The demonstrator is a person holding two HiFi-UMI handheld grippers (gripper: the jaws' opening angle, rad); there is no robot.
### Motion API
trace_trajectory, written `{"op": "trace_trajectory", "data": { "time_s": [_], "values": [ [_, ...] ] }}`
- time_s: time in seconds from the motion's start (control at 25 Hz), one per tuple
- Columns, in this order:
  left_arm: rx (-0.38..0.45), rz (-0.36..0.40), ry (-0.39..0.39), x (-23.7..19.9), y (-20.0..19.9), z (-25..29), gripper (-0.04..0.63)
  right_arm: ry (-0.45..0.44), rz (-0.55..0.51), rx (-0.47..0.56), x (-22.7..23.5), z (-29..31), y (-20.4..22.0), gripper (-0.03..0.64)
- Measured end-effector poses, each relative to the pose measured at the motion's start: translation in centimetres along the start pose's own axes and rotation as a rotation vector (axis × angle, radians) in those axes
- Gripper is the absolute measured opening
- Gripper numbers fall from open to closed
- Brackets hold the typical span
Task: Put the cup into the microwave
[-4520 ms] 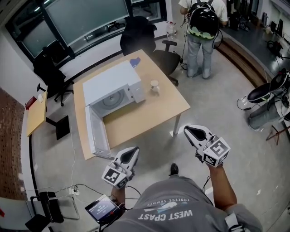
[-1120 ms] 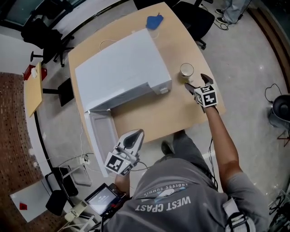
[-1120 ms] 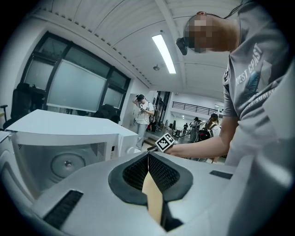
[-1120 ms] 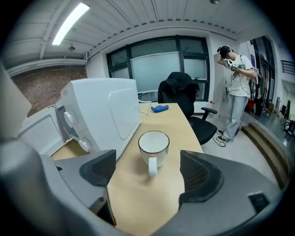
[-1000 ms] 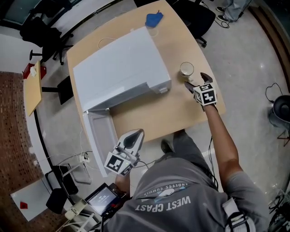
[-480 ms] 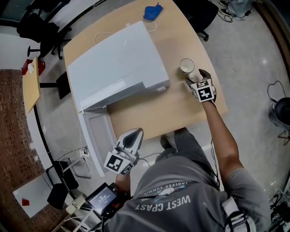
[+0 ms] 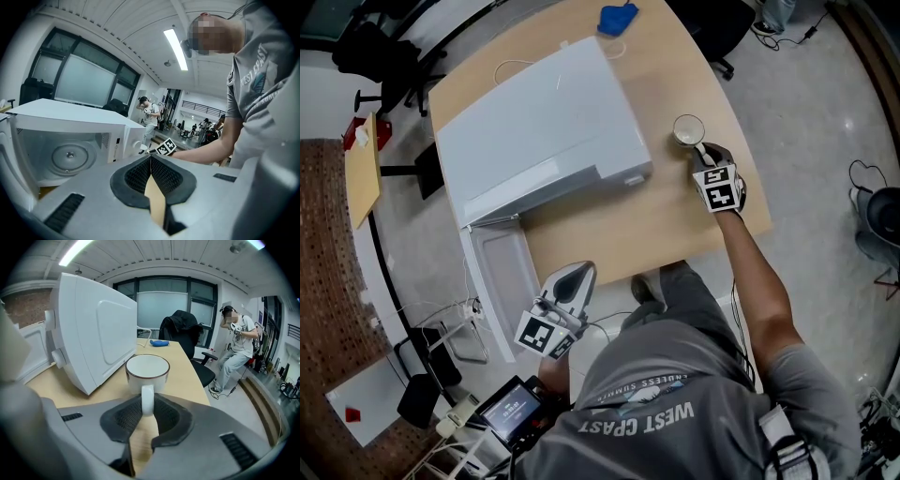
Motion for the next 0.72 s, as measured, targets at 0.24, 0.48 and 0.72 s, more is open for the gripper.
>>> {"op": "trace_trajectory", "data": {
  "time_s": [0.24,0.48,0.72],
  "values": [
    [0.005,0.007,-0.002,0.0,-0.2,-0.5,0.021,0.036,0.033,0.108,-0.5,-1.0,0.6,0.072],
    [0.018,0.017,0.006,0.3,-0.4,-1.2,0.02,0.045,0.016,0.147,-0.9,-3.3,-0.2,0.072],
    [0.043,0.034,0.028,0.8,-0.9,-2.1,0.02,0.067,-0.004,0.184,-1.9,-6.5,-1.7,0.072]
  ]
}}
Point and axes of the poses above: the fingertips, and each gripper's own axes: z forward along the fingers, x to its right, y out of its underside, the point moved 6 cm from there along -z, backward along the fingers, and after that the axes turned 15 degrees about -y, right-handed, at the moved point
